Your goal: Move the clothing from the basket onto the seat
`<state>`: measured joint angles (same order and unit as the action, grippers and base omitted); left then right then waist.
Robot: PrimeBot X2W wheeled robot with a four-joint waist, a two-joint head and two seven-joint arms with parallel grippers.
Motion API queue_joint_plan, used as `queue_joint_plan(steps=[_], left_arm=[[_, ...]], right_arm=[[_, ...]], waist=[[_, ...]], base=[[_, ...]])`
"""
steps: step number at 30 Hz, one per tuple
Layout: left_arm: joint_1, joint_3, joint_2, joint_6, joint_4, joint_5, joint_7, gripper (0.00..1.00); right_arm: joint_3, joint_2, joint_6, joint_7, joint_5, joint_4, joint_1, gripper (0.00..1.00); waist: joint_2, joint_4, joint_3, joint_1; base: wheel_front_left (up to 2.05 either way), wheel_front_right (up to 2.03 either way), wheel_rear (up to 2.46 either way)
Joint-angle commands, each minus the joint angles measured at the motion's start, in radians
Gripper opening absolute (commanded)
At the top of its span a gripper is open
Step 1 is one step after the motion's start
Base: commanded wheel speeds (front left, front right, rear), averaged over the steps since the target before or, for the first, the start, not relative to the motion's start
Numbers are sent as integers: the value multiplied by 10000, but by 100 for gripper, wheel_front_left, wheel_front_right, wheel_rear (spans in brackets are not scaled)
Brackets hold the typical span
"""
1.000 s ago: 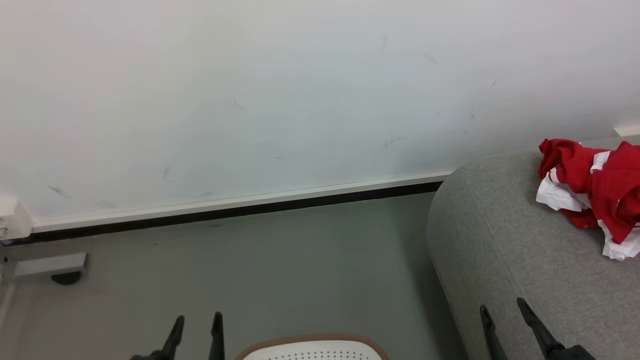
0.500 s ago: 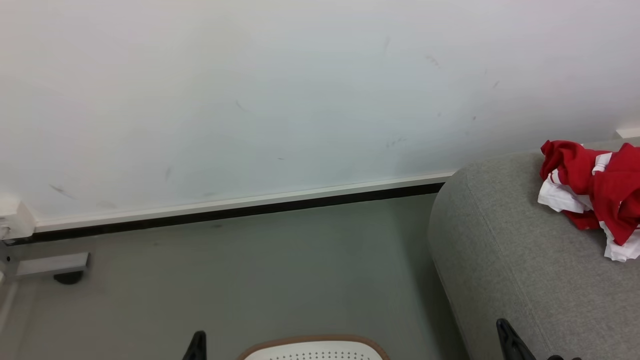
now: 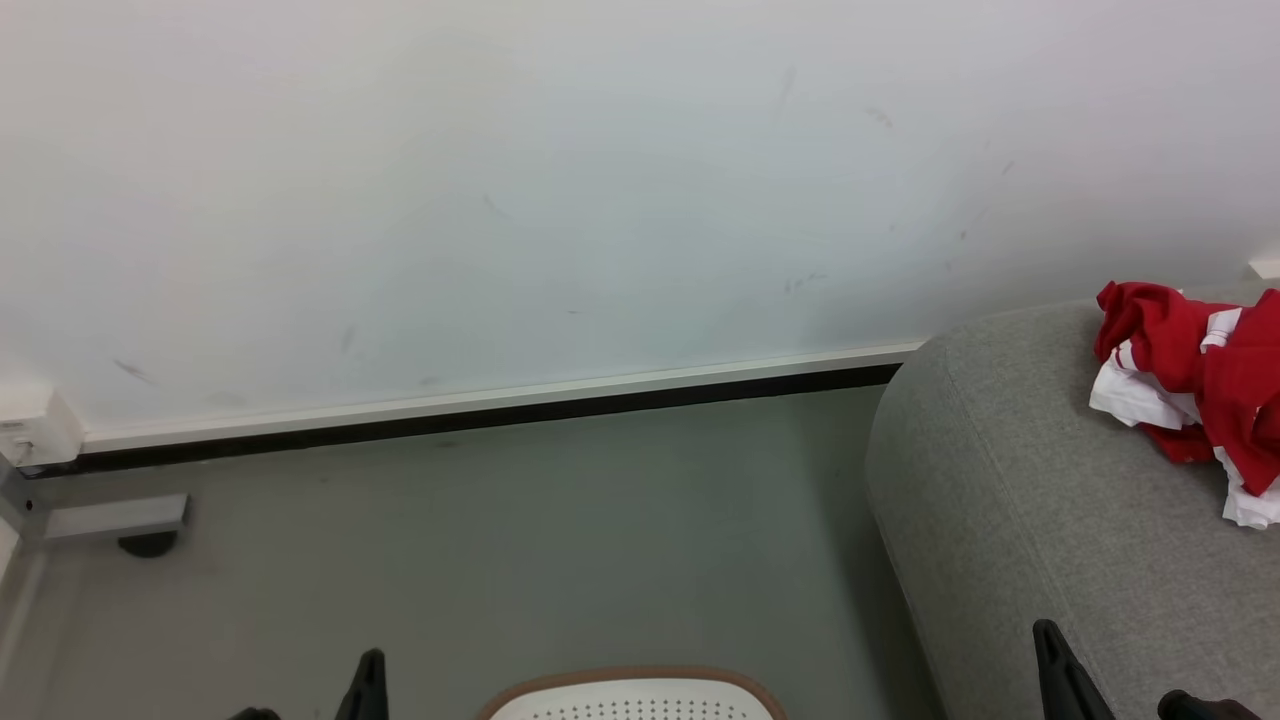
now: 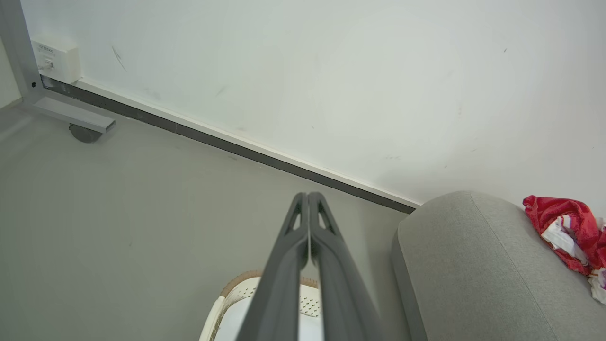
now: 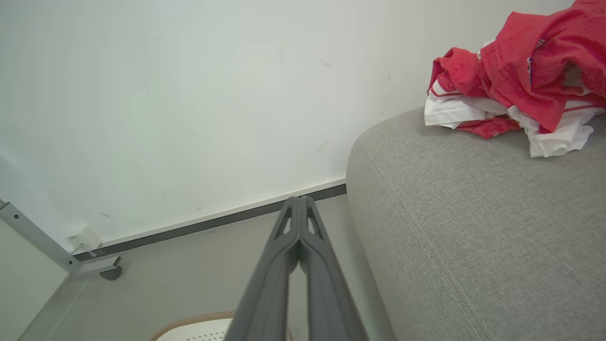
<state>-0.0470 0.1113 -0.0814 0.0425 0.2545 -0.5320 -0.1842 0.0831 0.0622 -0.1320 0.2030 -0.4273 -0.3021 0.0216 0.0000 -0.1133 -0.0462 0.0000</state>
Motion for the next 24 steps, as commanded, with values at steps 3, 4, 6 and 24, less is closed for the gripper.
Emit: queue_joint_plan(steps=[3, 4, 6, 24], left_arm=[[319, -189, -20, -96, -208, -763, 192, 0], [337, -221, -15, -109, -222, -921, 232, 0], [373, -283, -5, -140, -248, -1224, 314, 0], [677, -784, 76, -383, -403, -3664, 980, 0]], right_arm=[[-88, 124, 4, -117, -896, 195, -348, 0], [-94, 138, 4, -149, -1083, 201, -368, 0], [-107, 167, 4, -201, -1454, 213, -403, 0], [-170, 416, 8, -626, -4456, 336, -679, 0]], waist=[[0, 37, 15, 0], [0, 47, 19, 0], [0, 68, 28, 0], [0, 255, 102, 0]], base=[[0, 0, 0], [0, 0, 0], [0, 0, 0], [0, 0, 0]])
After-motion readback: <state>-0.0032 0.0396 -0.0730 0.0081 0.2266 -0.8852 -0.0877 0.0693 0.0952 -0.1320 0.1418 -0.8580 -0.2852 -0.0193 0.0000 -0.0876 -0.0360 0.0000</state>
